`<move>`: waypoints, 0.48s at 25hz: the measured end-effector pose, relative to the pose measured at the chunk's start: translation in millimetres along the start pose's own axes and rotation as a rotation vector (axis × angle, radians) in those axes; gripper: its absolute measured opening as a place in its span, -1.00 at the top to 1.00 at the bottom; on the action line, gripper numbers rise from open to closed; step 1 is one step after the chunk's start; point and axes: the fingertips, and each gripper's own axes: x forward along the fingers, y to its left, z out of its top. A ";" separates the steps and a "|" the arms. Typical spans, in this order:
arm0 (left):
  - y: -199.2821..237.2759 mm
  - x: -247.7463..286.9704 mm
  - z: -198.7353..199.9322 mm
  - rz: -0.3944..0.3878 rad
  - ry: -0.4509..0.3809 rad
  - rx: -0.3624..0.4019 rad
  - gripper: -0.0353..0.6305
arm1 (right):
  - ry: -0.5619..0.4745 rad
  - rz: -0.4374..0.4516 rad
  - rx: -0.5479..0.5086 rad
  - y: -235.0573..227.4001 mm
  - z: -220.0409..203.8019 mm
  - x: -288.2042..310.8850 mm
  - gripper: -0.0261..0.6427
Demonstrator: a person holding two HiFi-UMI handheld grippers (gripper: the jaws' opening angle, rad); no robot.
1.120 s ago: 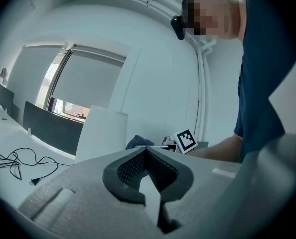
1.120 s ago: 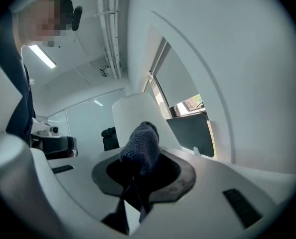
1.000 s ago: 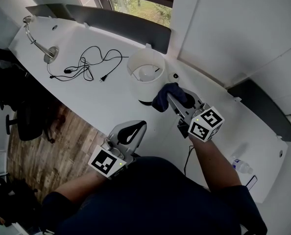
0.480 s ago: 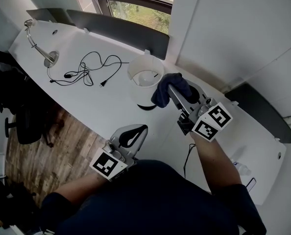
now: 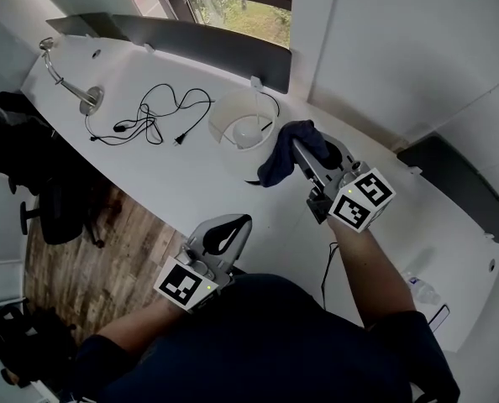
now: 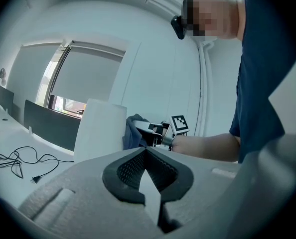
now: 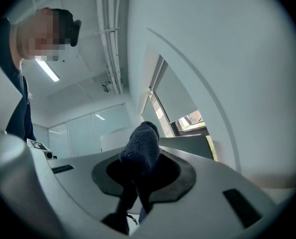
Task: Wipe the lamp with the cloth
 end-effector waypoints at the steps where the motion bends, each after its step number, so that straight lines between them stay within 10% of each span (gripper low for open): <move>1: 0.9 1.5 -1.6 0.003 0.006 -0.001 0.88 | 0.015 -0.007 0.007 -6.1 -8.8 -0.9 0.66; 12: 10.9 9.4 -11.2 0.024 0.051 0.005 0.88 | 0.132 -0.071 0.067 -53.9 -81.0 -5.7 0.66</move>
